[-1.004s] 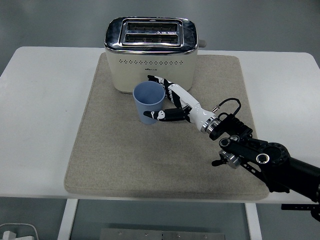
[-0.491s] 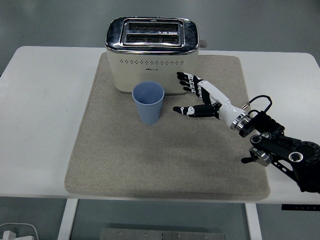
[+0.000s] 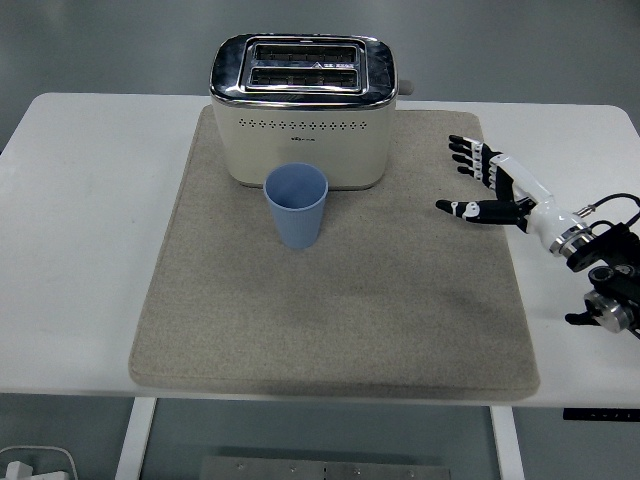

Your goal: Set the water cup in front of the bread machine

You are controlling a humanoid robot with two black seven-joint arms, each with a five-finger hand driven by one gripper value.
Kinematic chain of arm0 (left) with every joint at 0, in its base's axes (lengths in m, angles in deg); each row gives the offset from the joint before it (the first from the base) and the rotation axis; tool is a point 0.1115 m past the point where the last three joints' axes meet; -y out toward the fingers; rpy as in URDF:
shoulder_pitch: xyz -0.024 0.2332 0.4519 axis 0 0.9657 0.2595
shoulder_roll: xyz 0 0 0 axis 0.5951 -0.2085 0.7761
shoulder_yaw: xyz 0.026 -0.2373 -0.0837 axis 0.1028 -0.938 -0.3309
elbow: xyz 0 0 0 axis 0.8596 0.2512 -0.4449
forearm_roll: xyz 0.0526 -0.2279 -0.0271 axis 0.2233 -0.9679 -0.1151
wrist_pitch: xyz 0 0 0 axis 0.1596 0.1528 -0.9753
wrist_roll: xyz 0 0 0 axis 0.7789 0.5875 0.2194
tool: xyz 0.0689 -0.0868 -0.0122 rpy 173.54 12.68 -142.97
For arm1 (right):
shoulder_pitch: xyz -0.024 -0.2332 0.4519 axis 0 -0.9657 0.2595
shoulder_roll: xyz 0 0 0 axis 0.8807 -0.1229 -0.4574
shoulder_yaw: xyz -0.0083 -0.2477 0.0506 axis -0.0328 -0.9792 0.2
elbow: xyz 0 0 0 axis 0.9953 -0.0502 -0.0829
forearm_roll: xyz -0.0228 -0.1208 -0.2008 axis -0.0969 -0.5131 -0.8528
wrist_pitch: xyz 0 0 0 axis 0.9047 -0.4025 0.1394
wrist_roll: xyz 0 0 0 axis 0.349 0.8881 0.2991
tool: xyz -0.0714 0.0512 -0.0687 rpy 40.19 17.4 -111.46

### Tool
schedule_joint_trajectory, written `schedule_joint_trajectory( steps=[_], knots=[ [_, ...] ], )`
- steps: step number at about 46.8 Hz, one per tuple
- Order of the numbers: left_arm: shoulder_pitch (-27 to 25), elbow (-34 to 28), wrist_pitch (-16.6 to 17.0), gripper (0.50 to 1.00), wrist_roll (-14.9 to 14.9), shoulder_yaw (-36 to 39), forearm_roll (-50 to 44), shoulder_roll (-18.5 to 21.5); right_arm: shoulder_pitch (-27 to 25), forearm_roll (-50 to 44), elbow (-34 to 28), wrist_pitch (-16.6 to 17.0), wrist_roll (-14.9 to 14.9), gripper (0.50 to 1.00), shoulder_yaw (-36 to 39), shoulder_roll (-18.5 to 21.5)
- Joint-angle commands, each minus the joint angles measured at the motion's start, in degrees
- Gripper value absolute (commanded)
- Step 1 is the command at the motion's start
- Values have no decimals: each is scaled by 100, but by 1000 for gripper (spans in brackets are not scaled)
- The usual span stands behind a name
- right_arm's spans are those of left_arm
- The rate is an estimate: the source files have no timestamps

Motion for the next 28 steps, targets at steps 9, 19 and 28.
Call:
schedule_joint_trajectory(
  steps=[9,19,28],
  knots=[
    [-1,-1,0,999,0,-1,0,0,171,852,-488,-8,158,946,451,59],
    [-1,-1,0,999,0,-1,0,0,435,1388,-990,1,712,946,460,367],
    [-1,-1,0,999,0,-1,0,0,567,1468,-1034,-34,870,946,477,560]
  ],
)
